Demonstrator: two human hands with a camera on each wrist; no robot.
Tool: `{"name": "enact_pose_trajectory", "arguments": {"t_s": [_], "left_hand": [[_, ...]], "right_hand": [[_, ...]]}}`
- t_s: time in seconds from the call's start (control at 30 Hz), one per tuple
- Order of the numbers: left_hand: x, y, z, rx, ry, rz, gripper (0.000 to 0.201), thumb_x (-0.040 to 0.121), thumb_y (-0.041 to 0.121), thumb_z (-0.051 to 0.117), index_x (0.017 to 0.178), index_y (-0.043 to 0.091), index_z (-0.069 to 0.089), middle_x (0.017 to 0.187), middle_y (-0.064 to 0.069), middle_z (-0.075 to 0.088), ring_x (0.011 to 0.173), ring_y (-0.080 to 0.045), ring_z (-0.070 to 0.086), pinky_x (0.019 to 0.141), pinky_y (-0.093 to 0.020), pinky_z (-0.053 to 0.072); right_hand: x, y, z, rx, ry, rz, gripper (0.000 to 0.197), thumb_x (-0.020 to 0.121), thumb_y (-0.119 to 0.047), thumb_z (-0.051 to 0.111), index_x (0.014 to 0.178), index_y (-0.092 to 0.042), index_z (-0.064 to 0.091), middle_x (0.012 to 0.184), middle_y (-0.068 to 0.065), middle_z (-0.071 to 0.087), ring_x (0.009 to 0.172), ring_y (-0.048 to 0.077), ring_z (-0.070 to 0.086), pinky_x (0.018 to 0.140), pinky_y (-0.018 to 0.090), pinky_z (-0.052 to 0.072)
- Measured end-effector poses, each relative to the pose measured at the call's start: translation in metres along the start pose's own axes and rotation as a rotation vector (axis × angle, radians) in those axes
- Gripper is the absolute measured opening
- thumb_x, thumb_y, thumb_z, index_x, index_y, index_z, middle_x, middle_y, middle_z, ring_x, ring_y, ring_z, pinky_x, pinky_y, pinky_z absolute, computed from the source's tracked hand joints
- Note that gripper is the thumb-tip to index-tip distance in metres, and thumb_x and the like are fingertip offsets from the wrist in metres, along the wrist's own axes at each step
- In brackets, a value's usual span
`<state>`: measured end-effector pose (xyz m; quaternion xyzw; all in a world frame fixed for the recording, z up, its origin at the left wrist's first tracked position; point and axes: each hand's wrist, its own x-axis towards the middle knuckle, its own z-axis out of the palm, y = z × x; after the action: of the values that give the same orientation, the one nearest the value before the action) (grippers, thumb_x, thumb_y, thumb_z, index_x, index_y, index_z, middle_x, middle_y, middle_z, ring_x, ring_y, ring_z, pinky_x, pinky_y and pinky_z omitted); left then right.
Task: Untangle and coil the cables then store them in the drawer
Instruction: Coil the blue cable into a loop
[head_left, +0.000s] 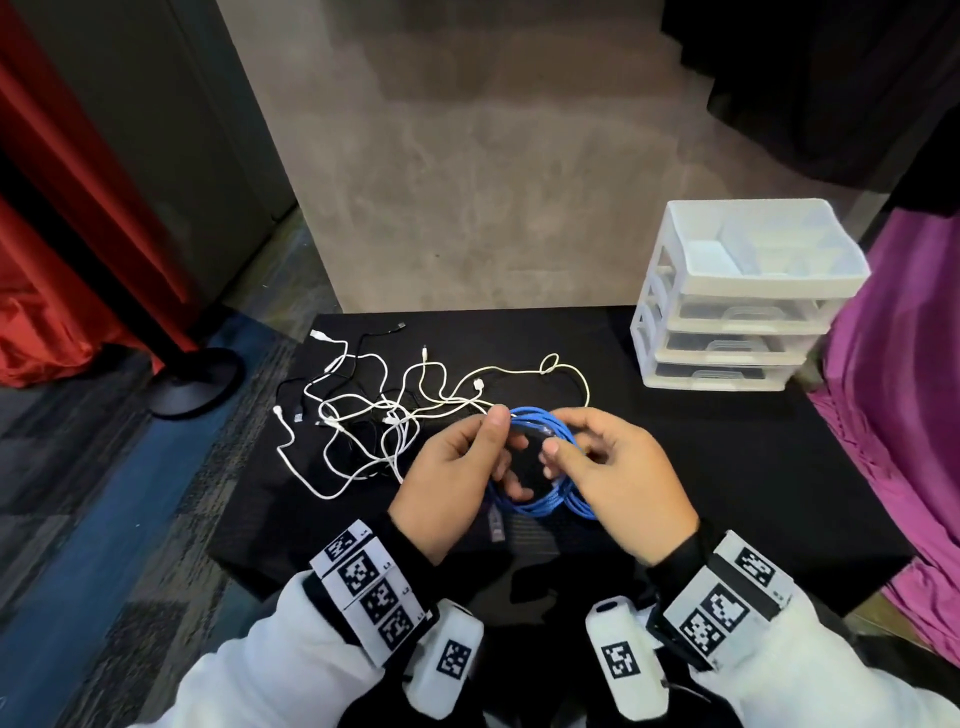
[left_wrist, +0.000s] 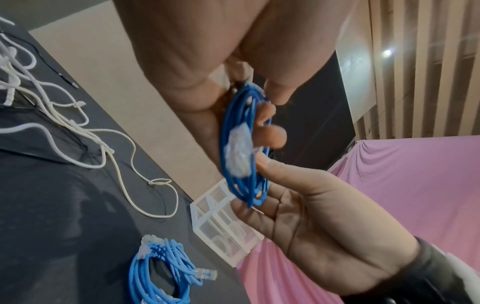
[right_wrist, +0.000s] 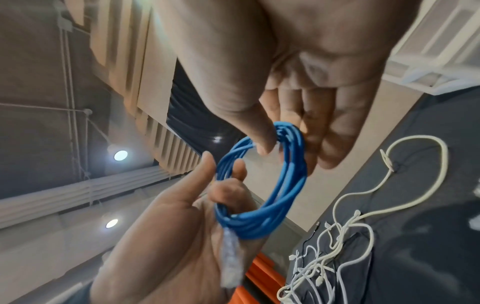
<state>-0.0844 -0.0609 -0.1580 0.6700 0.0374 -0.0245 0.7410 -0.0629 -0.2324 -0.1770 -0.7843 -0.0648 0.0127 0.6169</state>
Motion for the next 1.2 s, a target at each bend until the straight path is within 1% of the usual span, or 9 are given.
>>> {"name": "enact_pose_trajectory", "arguments": {"t_s": [0.1,0.2,0.3,0.4,0.47,0.63,0.8,0.93,1.2], "left_hand": [[0.0,-0.004,-0.001,0.016,-0.023,-0.058,0.044,0.092,0.052,0.052,0.096,0.011,0.07,0.067,-0.005,0.054,0.067,-0.021,0.068,0.076,-0.045,0.045],[0.002,-0.007,-0.003,-0.036,-0.007,-0.085,0.039,0.099,0.044,0.051,0.103,0.009,0.068,0.071,-0.005,0.058,0.077,-0.021,0.071,0.081,-0.047,0.052],[0.01,-0.009,-0.006,-0.052,0.036,-0.105,0.04,0.104,0.041,0.046,0.104,0.006,0.065,0.068,-0.002,0.057,0.072,-0.019,0.07,0.069,-0.04,0.056],[0.021,-0.019,-0.011,-0.09,0.072,-0.17,0.044,0.105,0.045,0.045,0.105,0.006,0.064,0.067,-0.001,0.056,0.067,-0.018,0.068,0.065,-0.042,0.059],[0.029,-0.031,-0.012,-0.104,0.089,-0.223,0.044,0.105,0.046,0.045,0.105,0.006,0.064,0.068,-0.002,0.056,0.066,-0.018,0.067,0.066,-0.046,0.061],[0.05,-0.067,0.006,-0.1,0.079,-0.343,0.044,0.104,0.049,0.047,0.102,0.009,0.066,0.069,-0.001,0.056,0.064,-0.017,0.064,0.068,-0.048,0.06],[0.07,-0.091,0.028,0.125,0.072,-0.489,0.038,0.102,0.049,0.051,0.105,0.013,0.064,0.101,-0.009,0.068,0.086,-0.02,0.068,0.062,-0.037,0.062],[0.073,-0.106,0.029,0.2,0.115,-0.549,0.027,0.101,0.032,0.058,0.123,0.017,0.06,0.112,-0.006,0.063,0.092,-0.018,0.066,0.069,-0.041,0.064],[0.07,-0.11,0.009,0.109,0.216,-0.507,0.024,0.102,0.018,0.057,0.125,0.015,0.061,0.124,-0.011,0.066,0.107,-0.025,0.067,0.067,-0.038,0.063]], "right_hand": [[-0.001,-0.001,-0.002,0.175,0.045,0.024,0.032,0.095,-0.007,0.072,0.121,-0.024,0.068,0.093,0.006,0.08,0.089,0.023,0.077,0.093,0.042,0.059],[-0.001,-0.006,-0.006,0.293,-0.001,-0.002,0.038,0.097,-0.006,0.069,0.131,-0.023,0.064,0.103,0.008,0.08,0.094,0.026,0.077,0.092,0.033,0.059],[0.011,0.002,-0.018,0.261,-0.01,0.01,0.034,0.101,-0.02,0.065,0.134,-0.027,0.061,0.099,0.009,0.079,0.093,0.02,0.077,0.09,0.028,0.059],[0.038,0.041,-0.044,-0.018,0.164,0.104,0.018,0.098,-0.036,0.067,0.116,-0.031,0.069,0.102,0.001,0.078,0.098,0.018,0.073,0.096,0.039,0.057],[0.051,0.073,-0.065,-0.364,0.218,0.214,0.027,0.093,-0.045,0.07,0.112,-0.027,0.072,0.109,-0.001,0.075,0.109,0.022,0.068,0.105,0.043,0.05],[0.058,0.13,-0.071,-0.629,0.039,0.454,0.053,0.087,-0.051,0.075,0.131,-0.023,0.065,0.13,0.011,0.063,0.122,0.033,0.061,0.108,0.04,0.048],[0.056,0.138,-0.056,-0.478,0.061,0.464,0.053,0.088,-0.034,0.08,0.134,-0.015,0.062,0.128,0.013,0.062,0.112,0.028,0.066,0.1,0.035,0.051],[0.052,0.136,-0.047,-0.266,0.097,0.554,0.033,0.091,-0.018,0.075,0.121,-0.017,0.063,0.097,0.004,0.068,0.087,0.027,0.074,0.079,0.049,0.065],[0.044,0.123,-0.016,0.056,-0.028,0.479,0.024,0.097,-0.009,0.07,0.121,-0.01,0.068,0.101,0.009,0.067,0.081,0.018,0.07,0.069,0.032,0.063]]}}
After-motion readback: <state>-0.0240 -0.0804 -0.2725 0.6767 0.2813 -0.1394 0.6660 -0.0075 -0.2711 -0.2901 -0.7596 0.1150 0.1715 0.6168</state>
